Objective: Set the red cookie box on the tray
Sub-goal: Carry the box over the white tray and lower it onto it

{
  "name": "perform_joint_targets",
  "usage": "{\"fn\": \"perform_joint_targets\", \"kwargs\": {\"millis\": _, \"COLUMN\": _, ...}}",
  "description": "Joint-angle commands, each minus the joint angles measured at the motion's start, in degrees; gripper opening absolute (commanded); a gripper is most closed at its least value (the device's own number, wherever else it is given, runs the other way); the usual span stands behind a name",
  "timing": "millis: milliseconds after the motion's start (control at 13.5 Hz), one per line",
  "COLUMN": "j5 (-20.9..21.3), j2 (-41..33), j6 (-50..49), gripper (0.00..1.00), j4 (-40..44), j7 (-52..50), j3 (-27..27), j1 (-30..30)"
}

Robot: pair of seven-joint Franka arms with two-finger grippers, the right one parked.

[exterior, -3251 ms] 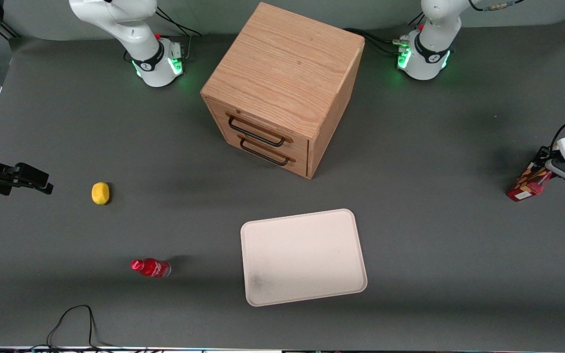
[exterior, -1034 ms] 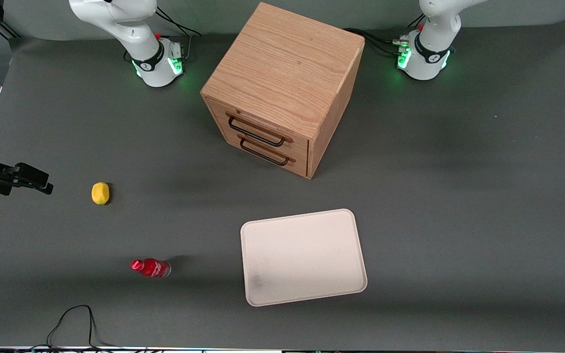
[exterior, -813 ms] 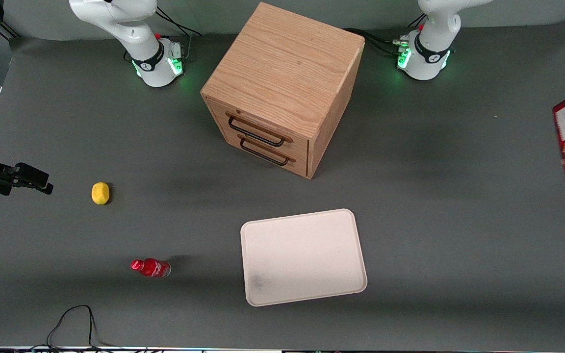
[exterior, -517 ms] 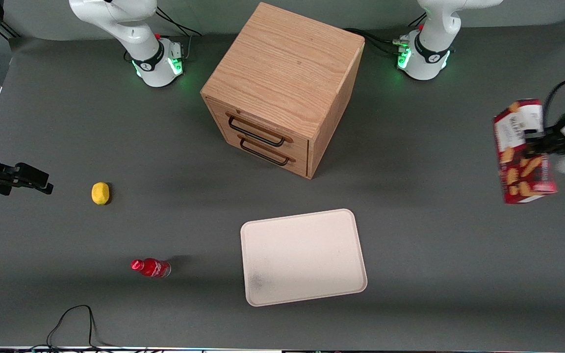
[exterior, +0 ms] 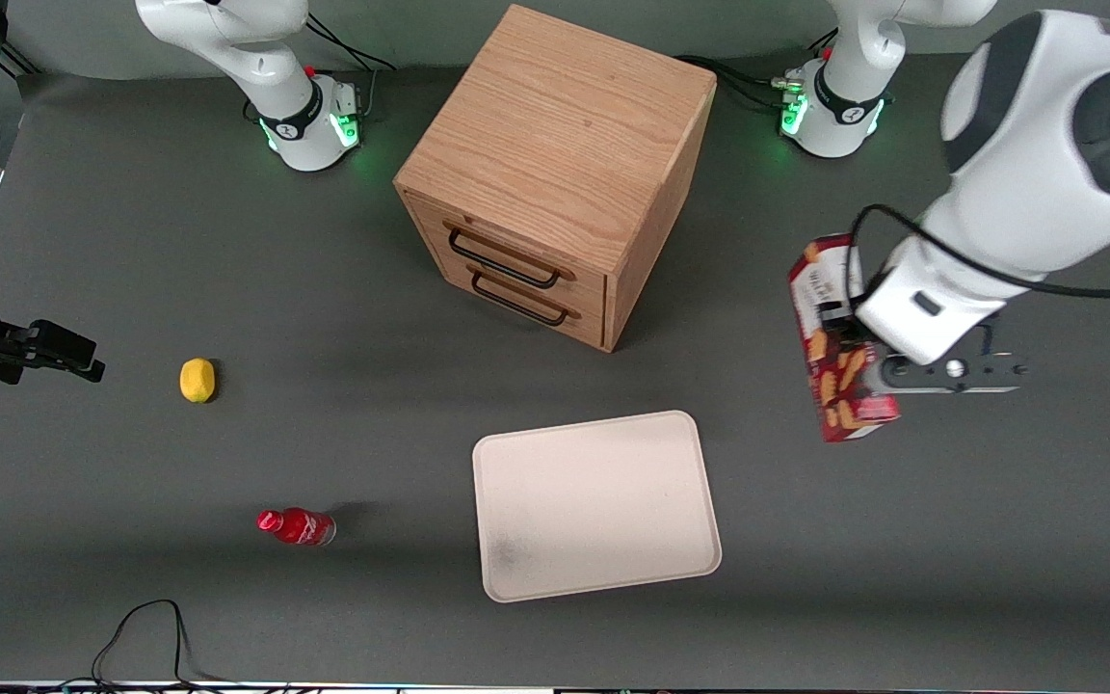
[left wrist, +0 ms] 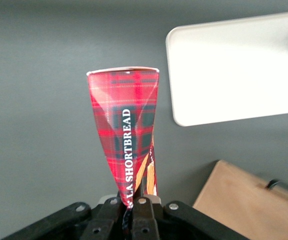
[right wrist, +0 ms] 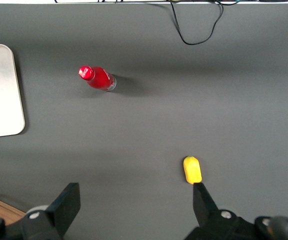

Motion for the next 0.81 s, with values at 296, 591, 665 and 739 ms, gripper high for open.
{"fn": "perform_joint_targets", "kwargs": {"millis": 296, "j5": -0.6, "j2": 13.9, "j6": -4.9, "gripper": 0.00, "j4": 20.2, "j7": -10.1, "j3": 1.0, "j1": -5.8}}
{"fn": "perform_joint_targets", "kwargs": {"millis": 591, "j5": -0.6, "j2": 18.5, "j6": 0.4, "gripper": 0.00, "j4": 19.8, "j7": -10.0, "j3": 1.2, "j1": -5.3}}
{"fn": "perform_joint_targets", "kwargs": {"millis": 665, "j5": -0.6, "j2": 19.6, "j6": 2.2, "gripper": 0.00, "j4": 19.2, "j7": -10.0, "j3": 1.2, "j1": -5.2}}
{"fn": "perform_joint_targets", "kwargs": {"millis": 739, "j5": -0.6, "j2": 20.5, "j6": 4.1, "gripper": 0.00, "j4": 18.5, "j7": -10.1, "j3": 1.2, "j1": -5.1}}
